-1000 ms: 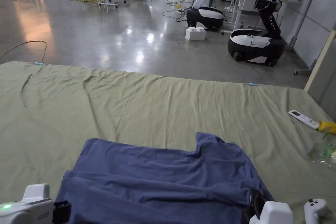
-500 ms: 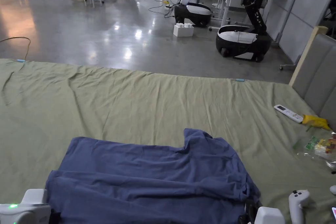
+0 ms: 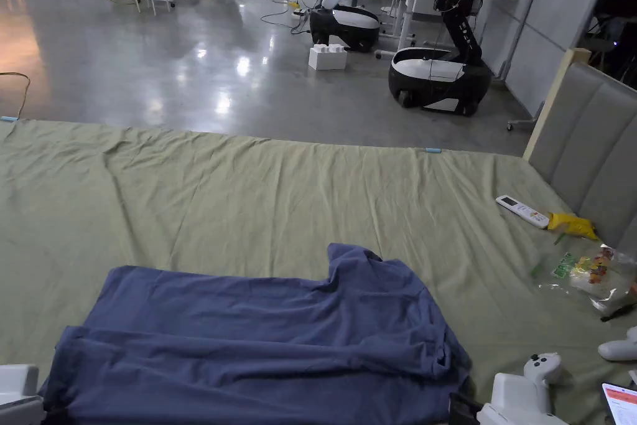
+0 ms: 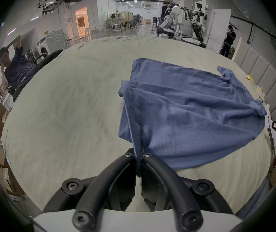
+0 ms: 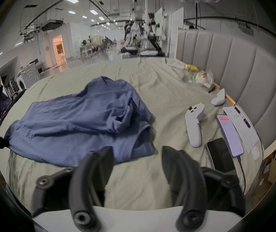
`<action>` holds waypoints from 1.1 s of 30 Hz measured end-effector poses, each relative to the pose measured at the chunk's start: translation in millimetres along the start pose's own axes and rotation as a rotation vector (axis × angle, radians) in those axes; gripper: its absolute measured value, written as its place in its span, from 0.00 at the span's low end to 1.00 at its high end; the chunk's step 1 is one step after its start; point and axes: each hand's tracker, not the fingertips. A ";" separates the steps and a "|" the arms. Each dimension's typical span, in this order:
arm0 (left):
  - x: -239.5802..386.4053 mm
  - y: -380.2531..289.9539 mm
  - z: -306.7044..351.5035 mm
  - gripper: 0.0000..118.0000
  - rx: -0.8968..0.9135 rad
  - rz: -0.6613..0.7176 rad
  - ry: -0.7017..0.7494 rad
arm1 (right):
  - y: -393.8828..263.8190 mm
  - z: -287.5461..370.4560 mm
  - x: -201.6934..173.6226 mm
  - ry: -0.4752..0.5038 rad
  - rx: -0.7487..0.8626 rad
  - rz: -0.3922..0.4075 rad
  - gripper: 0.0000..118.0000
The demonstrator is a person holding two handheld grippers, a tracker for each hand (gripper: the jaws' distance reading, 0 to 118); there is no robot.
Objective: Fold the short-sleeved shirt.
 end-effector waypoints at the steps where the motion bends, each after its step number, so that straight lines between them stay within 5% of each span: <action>1: 0.6 -0.2 3.2 0.04 0.010 0.001 0.000 | 4.2 -7.6 1.7 0.005 -0.027 0.022 0.64; 10: 11.2 5.4 14.0 0.03 0.036 -0.007 0.005 | 16.7 -80.2 -10.9 0.082 -0.198 0.069 0.62; 15: 7.4 6.1 7.8 0.03 0.036 0.001 0.001 | 8.8 -81.6 -33.1 0.101 -0.167 0.143 0.11; 16: 7.3 6.4 7.6 0.03 0.038 0.001 0.001 | 9.0 -81.6 -35.6 0.111 -0.170 0.130 0.09; 21: 4.4 13.4 13.3 0.03 0.059 0.005 -0.007 | 15.1 -68.9 -30.0 0.081 -0.169 0.052 0.05; 33: -7.9 43.2 79.1 0.03 0.211 0.011 -0.044 | 59.8 27.0 -26.6 0.077 -0.039 0.133 0.05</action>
